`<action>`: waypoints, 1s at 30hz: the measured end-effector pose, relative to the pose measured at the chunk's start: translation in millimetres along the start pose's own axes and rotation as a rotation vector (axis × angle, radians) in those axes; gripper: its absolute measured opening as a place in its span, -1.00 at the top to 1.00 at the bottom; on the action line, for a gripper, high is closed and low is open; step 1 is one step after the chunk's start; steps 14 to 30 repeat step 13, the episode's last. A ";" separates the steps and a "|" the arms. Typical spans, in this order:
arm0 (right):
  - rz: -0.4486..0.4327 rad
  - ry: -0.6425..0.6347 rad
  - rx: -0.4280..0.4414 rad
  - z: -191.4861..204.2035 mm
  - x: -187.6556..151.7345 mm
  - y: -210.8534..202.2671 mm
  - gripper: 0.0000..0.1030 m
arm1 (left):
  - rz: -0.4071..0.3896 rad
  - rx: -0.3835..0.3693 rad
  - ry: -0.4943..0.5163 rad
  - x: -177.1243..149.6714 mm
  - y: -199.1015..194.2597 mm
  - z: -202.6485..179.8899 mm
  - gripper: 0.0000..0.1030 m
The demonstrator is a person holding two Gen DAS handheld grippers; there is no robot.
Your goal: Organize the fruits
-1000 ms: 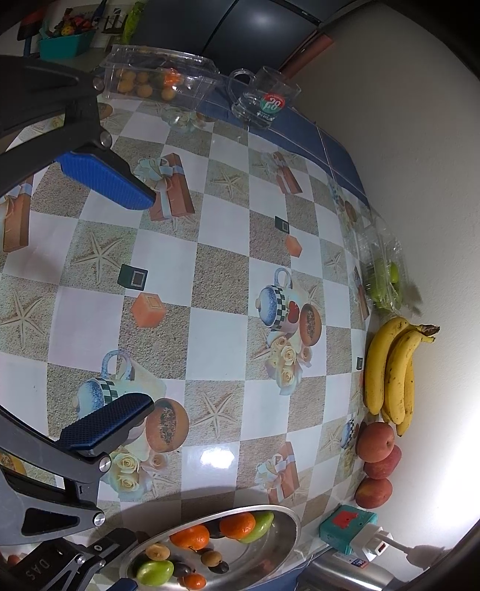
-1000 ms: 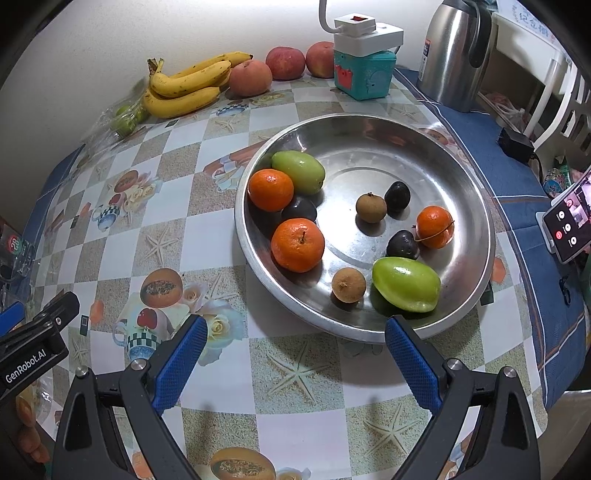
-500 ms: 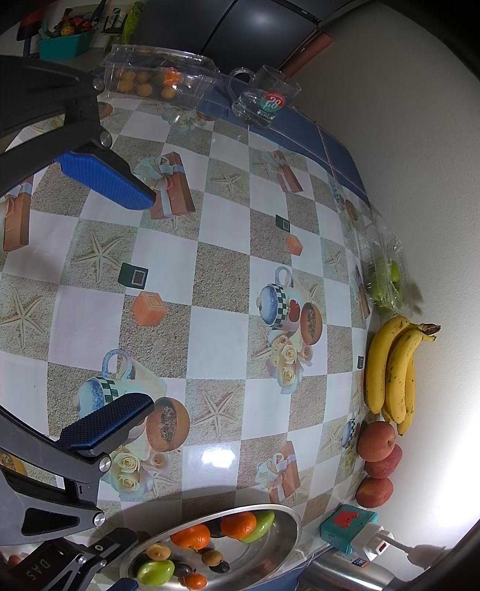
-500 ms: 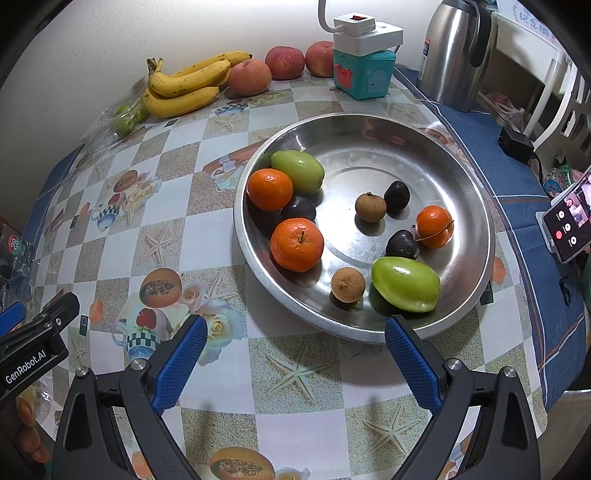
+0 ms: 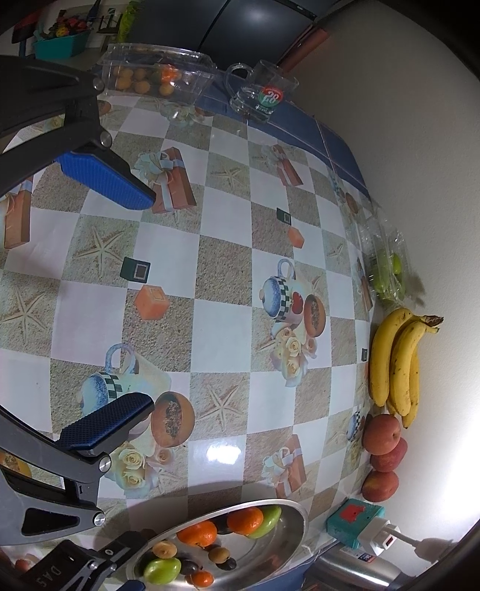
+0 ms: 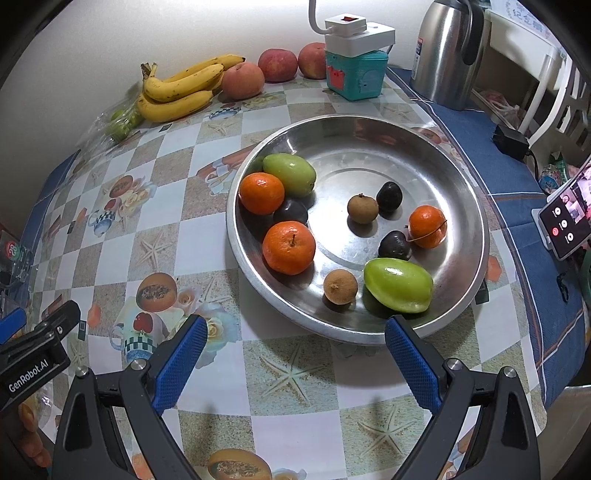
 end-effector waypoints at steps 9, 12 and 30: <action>-0.002 0.007 -0.002 -2.7 0.7 -0.5 -0.89 | -0.034 0.011 0.032 1.2 -7.5 -2.1 -0.96; -0.001 0.009 -0.002 -3.6 1.0 -0.5 -0.89 | -0.032 0.004 0.033 1.4 -7.7 -3.1 -0.96; -0.001 0.009 -0.002 -3.6 1.1 -0.5 -0.89 | -0.029 0.000 0.030 1.4 -7.5 -3.0 -0.96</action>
Point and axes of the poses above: each gripper's, at about its wrist camera, not at the fingertips, and y roughly the way its jaws point, z to its left, x to its top, the point moved 9 cm from there along y, roughly the way its jaws point, and after that the axes turned 5 degrees about x, right-handed, at the moved point
